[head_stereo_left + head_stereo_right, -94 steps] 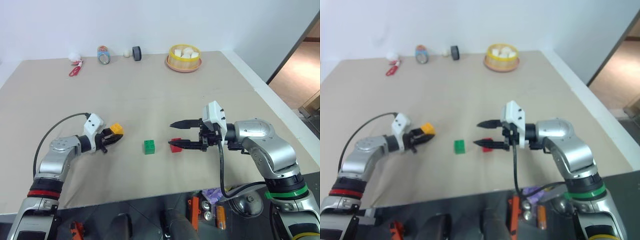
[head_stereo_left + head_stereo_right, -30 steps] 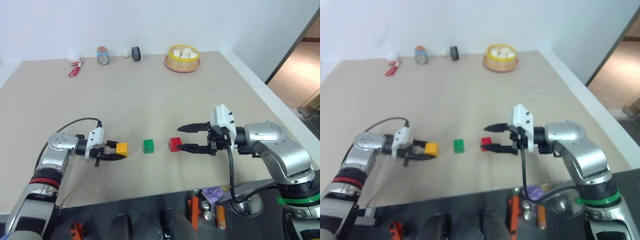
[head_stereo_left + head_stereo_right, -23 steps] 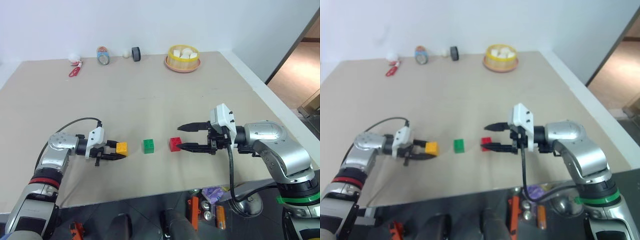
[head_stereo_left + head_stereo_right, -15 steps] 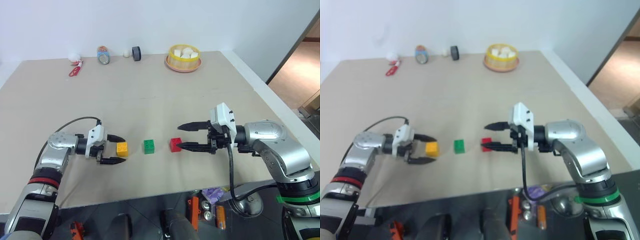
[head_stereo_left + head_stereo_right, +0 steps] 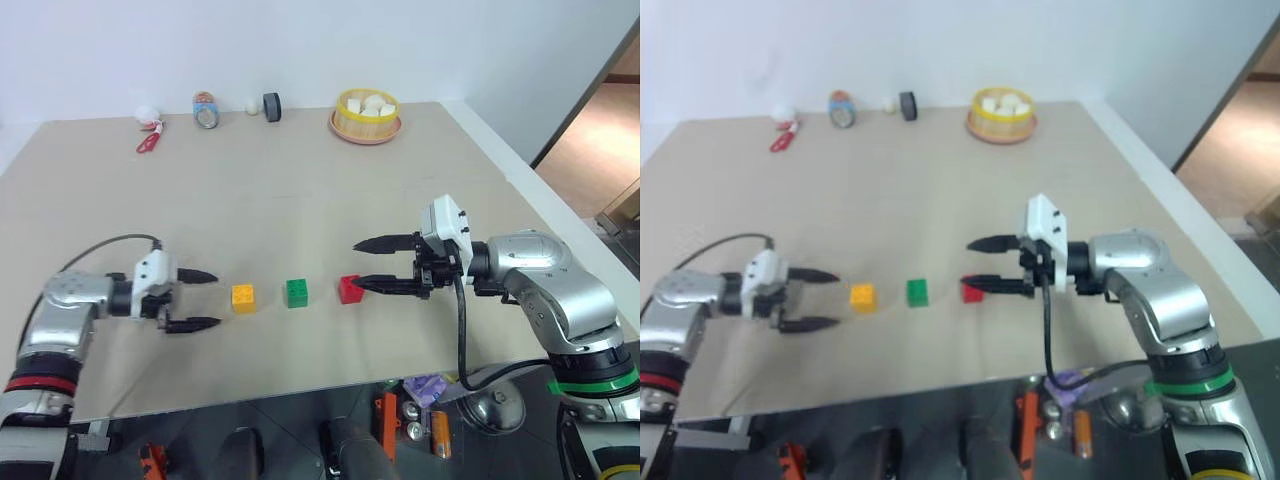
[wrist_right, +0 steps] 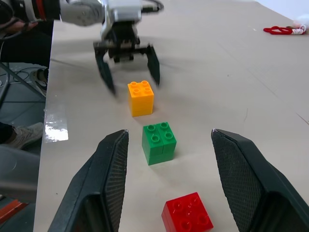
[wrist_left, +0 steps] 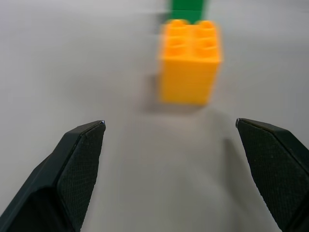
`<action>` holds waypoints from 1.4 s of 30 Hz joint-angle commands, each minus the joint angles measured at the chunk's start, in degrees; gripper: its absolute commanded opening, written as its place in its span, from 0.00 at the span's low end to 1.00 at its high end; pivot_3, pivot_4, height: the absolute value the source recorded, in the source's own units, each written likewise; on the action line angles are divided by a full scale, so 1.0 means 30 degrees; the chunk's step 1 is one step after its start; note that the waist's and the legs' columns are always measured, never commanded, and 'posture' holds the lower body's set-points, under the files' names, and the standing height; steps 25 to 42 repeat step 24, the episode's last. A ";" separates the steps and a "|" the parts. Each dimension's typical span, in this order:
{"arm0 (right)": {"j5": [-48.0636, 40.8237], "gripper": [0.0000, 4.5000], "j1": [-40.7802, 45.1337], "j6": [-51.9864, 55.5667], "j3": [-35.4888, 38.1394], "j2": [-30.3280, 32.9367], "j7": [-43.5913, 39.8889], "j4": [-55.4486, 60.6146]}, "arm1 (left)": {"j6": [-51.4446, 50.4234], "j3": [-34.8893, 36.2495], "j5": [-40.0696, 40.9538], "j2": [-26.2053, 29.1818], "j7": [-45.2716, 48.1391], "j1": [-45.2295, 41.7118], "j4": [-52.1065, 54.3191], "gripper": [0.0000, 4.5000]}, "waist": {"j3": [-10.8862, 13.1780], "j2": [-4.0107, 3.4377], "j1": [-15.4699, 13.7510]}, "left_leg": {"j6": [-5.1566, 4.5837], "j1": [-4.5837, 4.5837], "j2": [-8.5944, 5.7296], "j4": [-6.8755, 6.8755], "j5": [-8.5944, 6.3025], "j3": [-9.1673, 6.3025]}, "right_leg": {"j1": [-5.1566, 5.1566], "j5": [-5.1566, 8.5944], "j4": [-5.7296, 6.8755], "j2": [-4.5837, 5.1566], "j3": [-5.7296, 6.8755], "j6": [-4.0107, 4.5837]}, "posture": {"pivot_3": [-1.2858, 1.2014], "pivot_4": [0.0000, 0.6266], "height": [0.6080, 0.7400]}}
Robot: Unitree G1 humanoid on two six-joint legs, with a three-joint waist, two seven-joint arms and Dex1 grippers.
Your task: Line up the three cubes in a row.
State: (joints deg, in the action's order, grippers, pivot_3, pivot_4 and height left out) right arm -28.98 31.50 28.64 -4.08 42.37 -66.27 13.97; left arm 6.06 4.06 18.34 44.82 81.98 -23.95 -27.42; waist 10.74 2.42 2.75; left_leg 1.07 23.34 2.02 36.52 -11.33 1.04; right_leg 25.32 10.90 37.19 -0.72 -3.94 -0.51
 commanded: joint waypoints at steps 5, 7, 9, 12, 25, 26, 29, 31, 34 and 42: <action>0.0348 0.62 0.1042 -0.0942 0.0912 0.0639 -0.0478 -0.1558 | -0.6491 0.4066 0.2423 0.2468 -0.3028 0.4200 0.5160 1.00 | 0.0003 -0.0002 0.0053 | 0.0025 -0.0005 0.0026 -0.0006 -0.0021 0.0057 | 0.0017 0.0011 -0.0010 0.0012 -0.0008 0.0017 | 0.52 0.24 1.00; 0.0627 0.62 0.1352 -0.1308 0.0993 0.0680 -0.0442 -0.2329 | -0.8292 0.4740 0.2652 0.2417 -0.4709 0.5009 0.6371 1.00 | 0.0006 -0.0007 0.0021 | 0.0031 -0.0015 0.0033 -0.0018 -0.0028 0.0065 | 0.0018 0.0022 -0.0010 0.0018 -0.0006 0.0034 | 0.52 0.24 1.00; 0.0893 0.62 0.1635 -0.1492 0.1186 0.0490 0.0111 -0.3131 | -0.9507 0.5654 0.2607 0.1608 -0.7673 0.5065 0.7347 1.00 | 0.0009 -0.0002 -0.0036 | 0.0030 -0.0010 0.0042 -0.0019 -0.0028 0.0054 | 0.0024 0.0024 -0.0011 0.0005 0.0008 0.0037 | 0.52 0.24 1.00; 0.1189 0.62 0.1324 -0.1426 0.1525 -0.0158 0.1668 -0.3393 | -1.0866 0.6810 0.2567 -0.0215 -1.2148 0.4890 0.9464 1.00 | 0.0004 0.0008 -0.0083 | 0.0031 0.0000 0.0116 -0.0002 -0.0019 0.0098 | -0.0003 0.0026 -0.0011 0.0007 0.0078 0.0040 | 0.52 0.24 1.00; 0.4892 0.62 -0.2737 -0.2747 0.2867 -0.5256 1.1869 -0.4243 | -1.2484 0.6284 0.2983 -0.8126 -2.1154 0.7564 1.7885 1.00 | -0.0039 0.0078 0.0031 | 0.0106 -0.0029 0.0146 -0.0003 -0.0060 0.0196 | -0.0004 -0.0034 -0.0003 -0.0038 -0.0037 -0.0082 | 0.52 0.24 1.00; 0.4892 0.62 -0.2737 -0.2747 0.2867 -0.5256 1.1869 -0.4243 | -1.2484 0.6284 0.2983 -0.8126 -2.1154 0.7564 1.7885 1.00 | -0.0039 0.0078 0.0031 | 0.0106 -0.0029 0.0146 -0.0003 -0.0060 0.0196 | -0.0004 -0.0034 -0.0003 -0.0038 -0.0037 -0.0082 | 0.52 0.24 1.00; 0.4892 0.62 -0.2737 -0.2747 0.2867 -0.5256 1.1869 -0.4243 | -1.2484 0.6284 0.2983 -0.8126 -2.1154 0.7564 1.7885 1.00 | -0.0039 0.0078 0.0031 | 0.0106 -0.0029 0.0146 -0.0003 -0.0060 0.0196 | -0.0004 -0.0034 -0.0003 -0.0038 -0.0037 -0.0082 | 0.52 0.24 1.00; 0.4892 0.62 -0.2737 -0.2747 0.2867 -0.5256 1.1869 -0.4243 | -1.2484 0.6284 0.2983 -0.8126 -2.1154 0.7564 1.7885 1.00 | -0.0039 0.0078 0.0031 | 0.0106 -0.0029 0.0146 -0.0003 -0.0060 0.0196 | -0.0004 -0.0034 -0.0003 -0.0038 -0.0037 -0.0082 | 0.52 0.24 1.00; 0.4892 0.62 -0.2737 -0.2747 0.2867 -0.5256 1.1869 -0.4243 | -1.2484 0.6284 0.2983 -0.8126 -2.1154 0.7564 1.7885 1.00 | -0.0039 0.0078 0.0031 | 0.0106 -0.0029 0.0146 -0.0003 -0.0060 0.0196 | -0.0004 -0.0034 -0.0003 -0.0038 -0.0037 -0.0082 | 0.52 0.24 1.00; 0.4892 0.62 -0.2737 -0.2747 0.2867 -0.5256 1.1869 -0.4243 | -1.2484 0.6284 0.2983 -0.8126 -2.1154 0.7564 1.7885 1.00 | -0.0039 0.0078 0.0031 | 0.0106 -0.0029 0.0146 -0.0003 -0.0060 0.0196 | -0.0004 -0.0034 -0.0003 -0.0038 -0.0037 -0.0082 | 0.52 0.24 1.00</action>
